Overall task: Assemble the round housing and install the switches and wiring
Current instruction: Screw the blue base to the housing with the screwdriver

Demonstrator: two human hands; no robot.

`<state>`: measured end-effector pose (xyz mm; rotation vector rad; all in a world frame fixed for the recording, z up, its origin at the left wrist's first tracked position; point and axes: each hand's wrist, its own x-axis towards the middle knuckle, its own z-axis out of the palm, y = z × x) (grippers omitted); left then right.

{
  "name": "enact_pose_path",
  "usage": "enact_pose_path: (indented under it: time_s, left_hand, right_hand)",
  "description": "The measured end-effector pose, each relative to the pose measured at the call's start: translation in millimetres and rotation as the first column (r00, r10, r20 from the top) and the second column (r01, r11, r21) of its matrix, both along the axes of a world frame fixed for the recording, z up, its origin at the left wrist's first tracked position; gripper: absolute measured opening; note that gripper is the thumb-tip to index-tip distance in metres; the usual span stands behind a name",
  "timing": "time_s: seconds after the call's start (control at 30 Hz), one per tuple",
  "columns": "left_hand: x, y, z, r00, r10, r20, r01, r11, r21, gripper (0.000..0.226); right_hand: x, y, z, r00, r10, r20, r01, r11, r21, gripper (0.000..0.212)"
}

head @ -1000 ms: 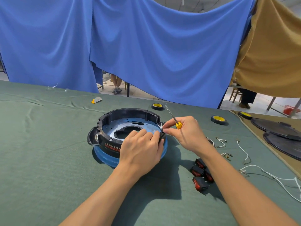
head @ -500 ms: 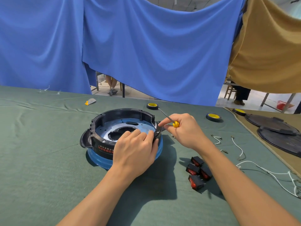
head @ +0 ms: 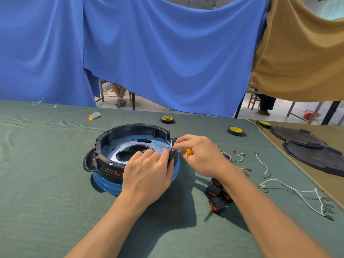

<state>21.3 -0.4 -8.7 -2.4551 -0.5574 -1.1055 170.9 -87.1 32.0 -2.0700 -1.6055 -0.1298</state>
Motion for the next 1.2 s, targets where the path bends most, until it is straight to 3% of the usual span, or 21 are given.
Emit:
enact_pose_path:
  time_s: [0.1,0.2,0.3,0.37,0.43,0.53,0.73,0.93,1.07,1.2]
  left_hand:
    - [0,-3,2,1.000,0.010,-0.013,-0.011,0.999,-0.031,0.021]
    - [1,-6,6,1.000,0.024,-0.018,-0.025,0.998,-0.061,0.021]
    - [4,-10,10,0.998,0.036,-0.050,-0.040,0.995,-0.088,0.019]
    - [5,-13,13,0.996,0.047,-0.082,-0.054,0.995,-0.084,0.005]
    - [8,-14,14,0.992,0.061,-0.113,-0.071,0.994,-0.087,0.011]
    - [13,-15,14,0.987,0.076,-0.141,-0.090,0.991,-0.095,0.017]
    - [24,-15,5,0.984,0.084,-0.159,-0.094,0.994,-0.055,0.041]
    - [32,-16,4,0.965,0.120,-0.232,-0.125,0.992,-0.011,0.056]
    - [35,-17,4,0.960,0.102,-0.262,-0.105,0.995,0.003,0.057]
    - [36,-14,6,0.965,0.035,-0.261,-0.030,0.999,0.026,0.056]
  right_hand:
    - [-1,-4,-2,1.000,0.003,-0.012,-0.003,1.000,-0.020,0.036]
    - [4,-11,-2,0.992,-0.002,-0.123,0.006,0.999,0.034,0.036]
    - [20,-22,-2,0.955,-0.121,-0.270,0.175,0.967,0.185,0.030]
    - [35,-27,-6,0.920,-0.261,-0.292,0.311,0.940,0.140,0.024]
    - [47,-29,-15,0.890,-0.382,-0.250,0.394,0.919,0.000,0.023]
    - [52,-25,-27,0.880,-0.437,-0.187,0.415,0.898,-0.146,0.022]
    - [52,-17,-40,0.902,-0.430,-0.027,0.409,0.874,-0.262,0.026]
    - [50,-18,-44,0.842,-0.532,0.091,0.539,0.820,-0.192,0.019]
    - [49,-22,-45,0.838,-0.545,0.022,0.544,0.831,-0.120,0.007]
    - [48,-26,-45,0.831,-0.550,0.085,0.556,0.809,-0.190,0.021]
